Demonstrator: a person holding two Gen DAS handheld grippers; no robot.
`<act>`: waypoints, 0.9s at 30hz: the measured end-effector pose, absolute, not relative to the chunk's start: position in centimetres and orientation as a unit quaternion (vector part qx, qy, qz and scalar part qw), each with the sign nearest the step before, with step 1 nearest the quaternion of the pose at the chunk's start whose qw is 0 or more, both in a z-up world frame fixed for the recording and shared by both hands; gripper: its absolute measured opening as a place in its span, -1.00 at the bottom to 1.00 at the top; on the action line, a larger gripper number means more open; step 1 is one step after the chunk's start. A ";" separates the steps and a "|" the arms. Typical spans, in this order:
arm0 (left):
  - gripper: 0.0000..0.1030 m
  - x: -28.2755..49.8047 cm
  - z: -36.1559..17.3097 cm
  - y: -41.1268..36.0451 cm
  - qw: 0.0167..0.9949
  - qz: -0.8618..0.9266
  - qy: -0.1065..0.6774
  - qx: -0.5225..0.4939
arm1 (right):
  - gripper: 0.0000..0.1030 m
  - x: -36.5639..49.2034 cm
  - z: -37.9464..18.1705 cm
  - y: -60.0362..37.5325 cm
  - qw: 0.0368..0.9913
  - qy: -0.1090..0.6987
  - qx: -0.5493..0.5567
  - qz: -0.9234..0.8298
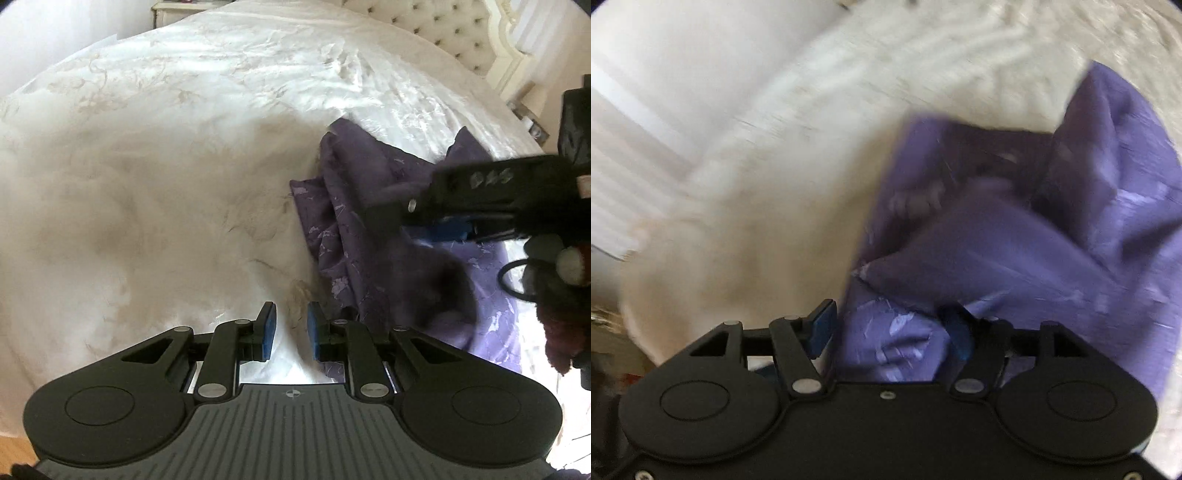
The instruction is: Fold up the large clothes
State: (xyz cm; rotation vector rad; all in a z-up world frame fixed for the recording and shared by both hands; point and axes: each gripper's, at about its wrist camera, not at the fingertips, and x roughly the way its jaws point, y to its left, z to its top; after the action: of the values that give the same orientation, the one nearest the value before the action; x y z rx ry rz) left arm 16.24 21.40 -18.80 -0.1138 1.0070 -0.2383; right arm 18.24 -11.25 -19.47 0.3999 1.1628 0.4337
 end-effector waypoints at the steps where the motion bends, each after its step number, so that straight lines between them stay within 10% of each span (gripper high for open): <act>1: -0.65 16.1 -18.7 21.6 0.868 -0.117 0.479 -0.053 | 0.33 18.0 -19.1 -11.3 0.793 0.530 0.199 0.224; 17: -0.53 17.5 -12.3 14.6 0.894 -0.255 0.368 0.007 | 0.33 14.9 -13.8 -23.5 0.881 0.425 0.179 0.107; 27: -0.47 19.9 -21.7 11.5 0.850 -0.250 0.463 0.036 | 0.13 15.1 -15.9 -25.5 0.886 0.433 0.160 0.043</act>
State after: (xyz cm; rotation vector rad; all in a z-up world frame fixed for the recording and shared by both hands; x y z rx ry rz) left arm 19.94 11.45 -21.69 0.0760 0.9751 -0.5266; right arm 15.12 -25.45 -15.91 0.3336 0.9008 0.0888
